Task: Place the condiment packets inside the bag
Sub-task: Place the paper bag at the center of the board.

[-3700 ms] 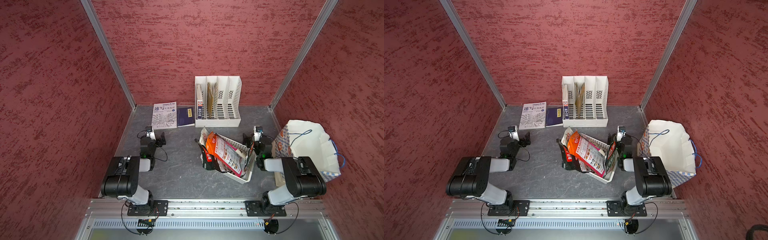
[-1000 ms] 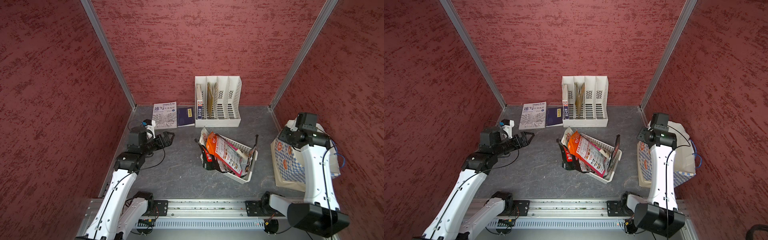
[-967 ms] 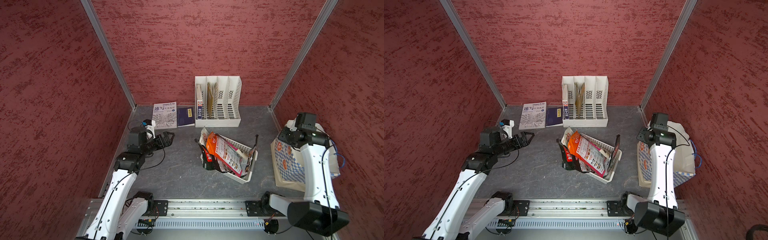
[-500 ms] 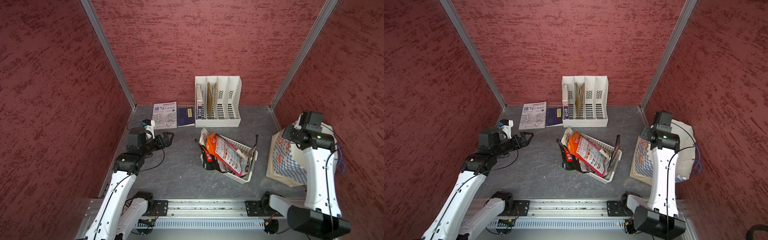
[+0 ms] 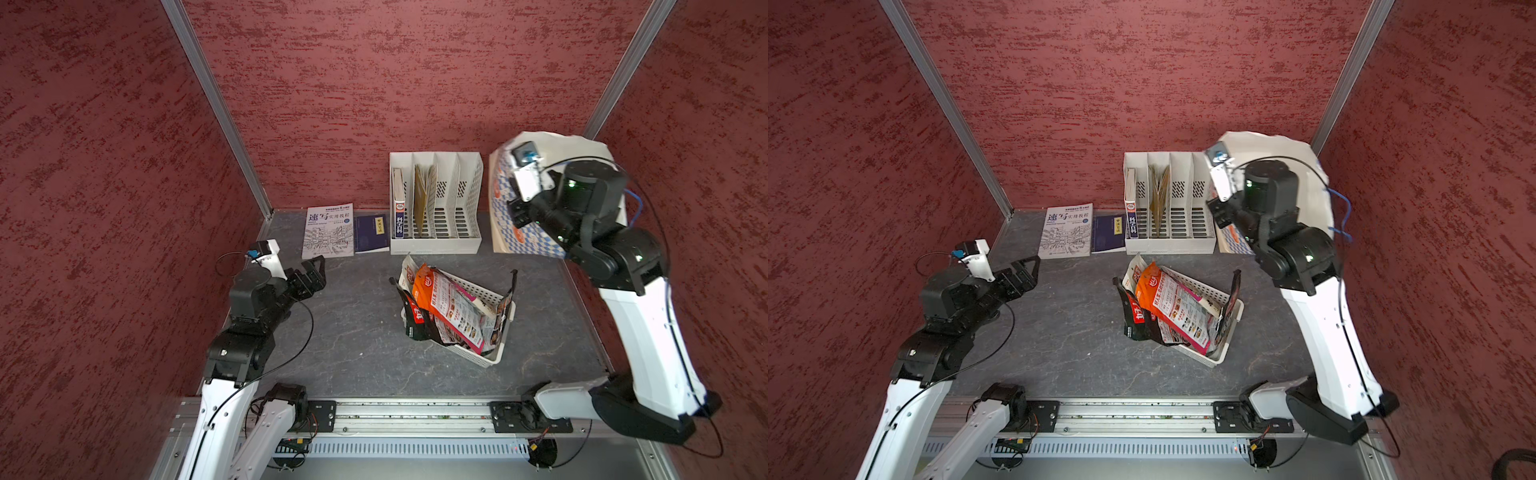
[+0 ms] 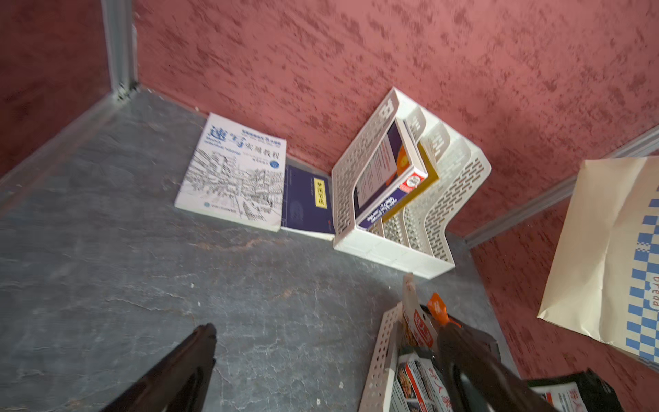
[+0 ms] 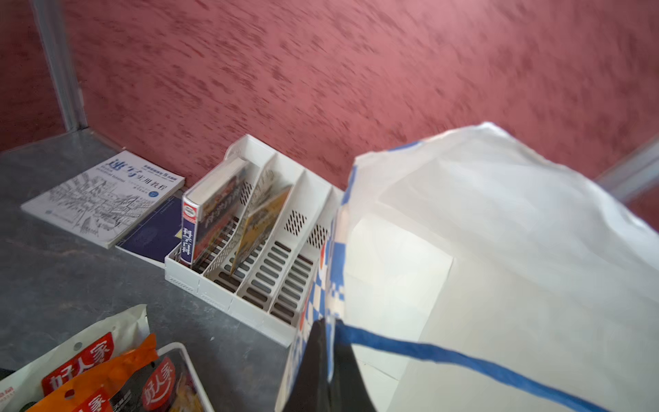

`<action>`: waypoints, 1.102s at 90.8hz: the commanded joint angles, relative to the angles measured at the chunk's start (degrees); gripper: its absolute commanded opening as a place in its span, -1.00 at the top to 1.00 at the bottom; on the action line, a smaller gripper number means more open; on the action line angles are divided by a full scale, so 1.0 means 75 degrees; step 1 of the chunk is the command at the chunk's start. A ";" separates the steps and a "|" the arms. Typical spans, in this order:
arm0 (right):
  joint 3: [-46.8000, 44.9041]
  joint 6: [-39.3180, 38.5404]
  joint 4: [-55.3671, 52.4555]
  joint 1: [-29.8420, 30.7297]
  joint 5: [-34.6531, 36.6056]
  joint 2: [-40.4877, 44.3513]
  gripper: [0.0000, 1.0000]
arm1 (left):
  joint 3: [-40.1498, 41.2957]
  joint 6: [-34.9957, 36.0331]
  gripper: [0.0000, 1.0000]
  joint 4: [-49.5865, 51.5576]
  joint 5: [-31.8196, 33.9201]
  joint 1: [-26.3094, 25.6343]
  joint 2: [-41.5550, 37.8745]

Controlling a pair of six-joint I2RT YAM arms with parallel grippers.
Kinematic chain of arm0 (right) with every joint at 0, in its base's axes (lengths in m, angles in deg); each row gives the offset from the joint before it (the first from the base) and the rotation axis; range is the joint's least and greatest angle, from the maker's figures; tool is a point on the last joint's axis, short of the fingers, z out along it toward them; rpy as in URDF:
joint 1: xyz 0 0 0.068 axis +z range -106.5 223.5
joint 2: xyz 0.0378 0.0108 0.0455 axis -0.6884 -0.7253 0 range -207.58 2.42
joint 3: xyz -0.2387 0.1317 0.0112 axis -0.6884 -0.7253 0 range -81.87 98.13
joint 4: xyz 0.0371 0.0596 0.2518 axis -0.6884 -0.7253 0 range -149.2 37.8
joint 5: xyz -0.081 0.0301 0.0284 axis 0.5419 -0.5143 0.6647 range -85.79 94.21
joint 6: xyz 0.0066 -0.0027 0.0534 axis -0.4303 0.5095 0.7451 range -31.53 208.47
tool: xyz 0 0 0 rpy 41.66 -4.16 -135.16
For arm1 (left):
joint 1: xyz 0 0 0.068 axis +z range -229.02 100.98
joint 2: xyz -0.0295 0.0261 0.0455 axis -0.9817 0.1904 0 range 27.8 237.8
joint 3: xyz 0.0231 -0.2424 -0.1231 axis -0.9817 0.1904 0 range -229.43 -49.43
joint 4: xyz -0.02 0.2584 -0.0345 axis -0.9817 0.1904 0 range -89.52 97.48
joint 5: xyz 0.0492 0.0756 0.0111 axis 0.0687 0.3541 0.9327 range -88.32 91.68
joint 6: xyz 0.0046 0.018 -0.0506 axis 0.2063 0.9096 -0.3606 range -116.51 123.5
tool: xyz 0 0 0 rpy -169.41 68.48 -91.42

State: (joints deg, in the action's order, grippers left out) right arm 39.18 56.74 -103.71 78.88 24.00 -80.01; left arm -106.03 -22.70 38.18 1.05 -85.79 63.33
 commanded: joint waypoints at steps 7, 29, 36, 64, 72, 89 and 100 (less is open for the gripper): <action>0.0550 -0.4098 0.1368 0.2448 0.1389 -0.1743 1.00 | -0.0544 0.0214 -0.99 0.0455 0.2507 0.0035 -0.1030; 0.0600 -0.4202 0.1448 0.3537 -0.0198 -0.2477 1.00 | -0.1340 0.1123 -1.00 0.0718 0.5332 0.0024 -0.2013; 0.0434 -0.4084 0.1130 0.3752 -0.0785 -0.2535 1.00 | -0.1503 0.1475 -1.00 0.0639 0.5571 0.0023 -0.2175; -0.2429 -0.3577 0.1878 0.4100 -0.2562 -0.1924 1.00 | -0.1747 0.1578 -1.00 0.1609 0.4648 0.0020 -0.1681; -0.3240 -0.3553 0.2401 0.4107 -0.2881 -0.1742 1.00 | -0.1809 0.1636 -0.99 0.1770 0.4327 0.0021 -0.1520; -0.3573 -0.3325 0.2250 0.4105 -0.3414 -0.1687 1.00 | -0.2391 0.2364 -1.00 0.2366 0.3228 0.0023 -0.0816; -0.3680 -0.3299 0.2171 0.4097 -0.3499 -0.1632 1.00 | -0.3014 0.2748 -0.99 0.3555 0.1768 0.0023 0.0354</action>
State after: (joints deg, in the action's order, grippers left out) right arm 12.12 30.17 -89.06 109.37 1.16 -94.85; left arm -125.11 -6.61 55.97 25.73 -85.79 59.11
